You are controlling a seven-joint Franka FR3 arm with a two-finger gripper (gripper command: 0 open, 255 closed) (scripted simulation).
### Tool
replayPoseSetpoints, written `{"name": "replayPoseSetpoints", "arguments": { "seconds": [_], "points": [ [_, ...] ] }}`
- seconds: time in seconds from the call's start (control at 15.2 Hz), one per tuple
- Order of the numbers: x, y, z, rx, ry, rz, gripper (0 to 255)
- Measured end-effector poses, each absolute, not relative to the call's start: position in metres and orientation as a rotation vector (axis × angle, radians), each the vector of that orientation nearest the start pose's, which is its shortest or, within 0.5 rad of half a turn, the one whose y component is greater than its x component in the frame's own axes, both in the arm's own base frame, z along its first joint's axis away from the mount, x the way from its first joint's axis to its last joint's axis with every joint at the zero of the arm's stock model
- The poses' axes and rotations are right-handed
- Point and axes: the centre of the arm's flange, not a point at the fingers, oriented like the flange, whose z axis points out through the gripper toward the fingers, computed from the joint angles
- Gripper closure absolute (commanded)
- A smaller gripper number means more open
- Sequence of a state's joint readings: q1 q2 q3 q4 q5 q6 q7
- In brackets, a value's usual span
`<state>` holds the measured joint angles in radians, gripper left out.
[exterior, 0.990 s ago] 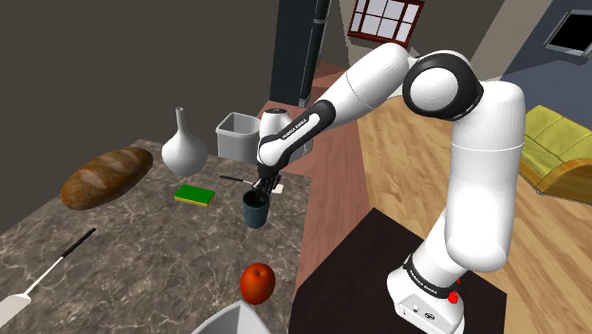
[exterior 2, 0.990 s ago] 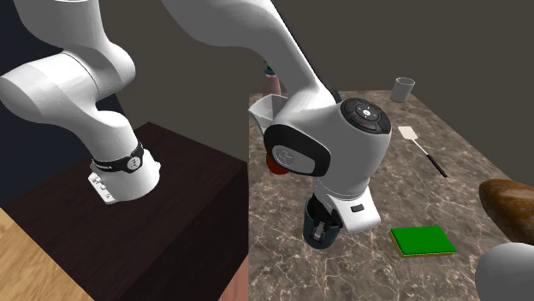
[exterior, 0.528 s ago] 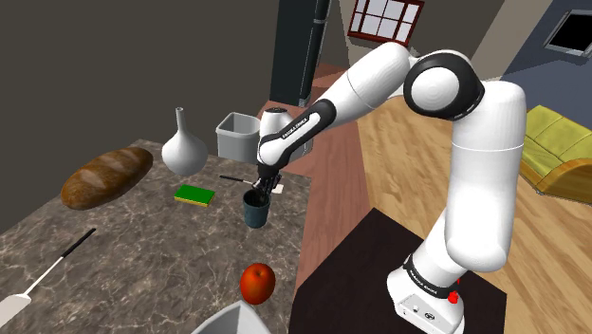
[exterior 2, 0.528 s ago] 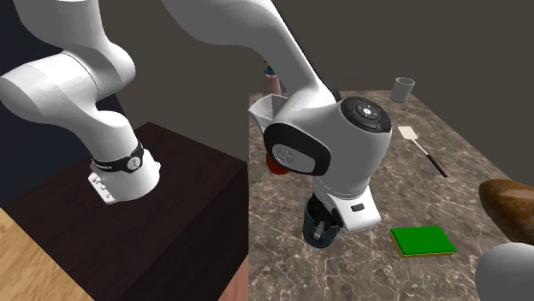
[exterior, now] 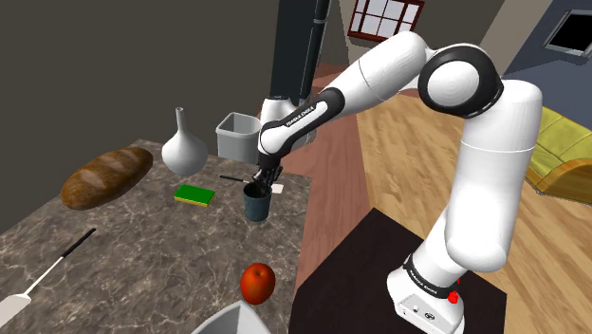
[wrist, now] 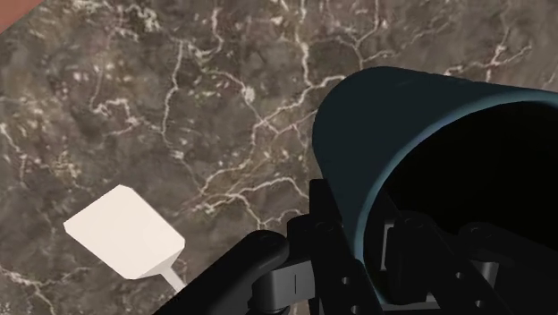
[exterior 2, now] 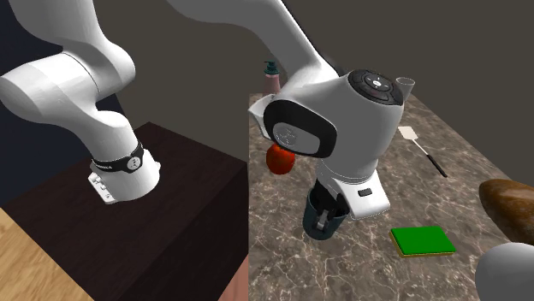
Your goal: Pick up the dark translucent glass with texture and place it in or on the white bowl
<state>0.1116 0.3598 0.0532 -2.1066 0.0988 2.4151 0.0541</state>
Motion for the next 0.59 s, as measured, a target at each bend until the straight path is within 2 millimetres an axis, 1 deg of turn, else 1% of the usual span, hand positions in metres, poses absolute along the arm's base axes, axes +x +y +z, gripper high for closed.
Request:
{"name": "replayPoseSetpoints", "arguments": {
  "seconds": [0.59],
  "points": [
    [0.568,0.095,0.29,-3.063,-0.05,0.092,255]
  ]
}}
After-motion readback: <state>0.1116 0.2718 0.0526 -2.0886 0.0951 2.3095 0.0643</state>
